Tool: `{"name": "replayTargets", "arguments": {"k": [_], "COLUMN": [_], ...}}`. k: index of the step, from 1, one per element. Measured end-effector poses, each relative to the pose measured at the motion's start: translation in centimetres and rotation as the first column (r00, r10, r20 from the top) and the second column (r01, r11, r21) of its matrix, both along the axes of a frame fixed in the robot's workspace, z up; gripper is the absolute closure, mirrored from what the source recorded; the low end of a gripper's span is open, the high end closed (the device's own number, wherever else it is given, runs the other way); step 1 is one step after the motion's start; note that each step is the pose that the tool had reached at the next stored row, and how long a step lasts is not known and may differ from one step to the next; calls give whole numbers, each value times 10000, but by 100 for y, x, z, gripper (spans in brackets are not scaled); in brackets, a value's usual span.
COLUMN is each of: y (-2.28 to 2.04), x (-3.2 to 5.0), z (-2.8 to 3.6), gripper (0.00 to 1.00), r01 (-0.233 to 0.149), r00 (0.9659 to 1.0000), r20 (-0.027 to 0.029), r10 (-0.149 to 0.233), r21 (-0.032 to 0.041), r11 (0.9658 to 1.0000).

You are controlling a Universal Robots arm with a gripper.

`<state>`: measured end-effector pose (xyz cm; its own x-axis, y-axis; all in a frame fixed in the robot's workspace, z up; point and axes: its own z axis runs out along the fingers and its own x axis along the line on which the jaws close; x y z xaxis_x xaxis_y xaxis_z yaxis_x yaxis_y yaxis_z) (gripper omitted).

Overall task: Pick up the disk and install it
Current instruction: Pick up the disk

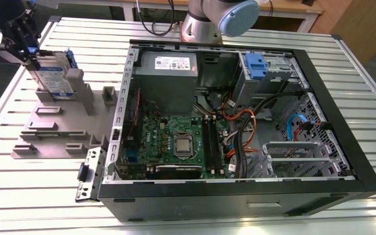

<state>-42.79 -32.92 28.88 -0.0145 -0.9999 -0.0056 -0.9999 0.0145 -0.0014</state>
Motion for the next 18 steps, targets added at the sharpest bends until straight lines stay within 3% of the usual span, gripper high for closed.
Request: {"name": "replayTargets", "arguments": {"k": [8,14,18], "y": [12,9,9], "x": [0,-1,-1], "z": [-1,-1,-1], "gripper": [58,58,58], "r01": [0,0,0], "r00": [10000,10000,10000], "r20": [-1,0,0], "r10": [0,0,0], "r21": [-5,-86,-88], "r11": [10000,10000,10000]}}
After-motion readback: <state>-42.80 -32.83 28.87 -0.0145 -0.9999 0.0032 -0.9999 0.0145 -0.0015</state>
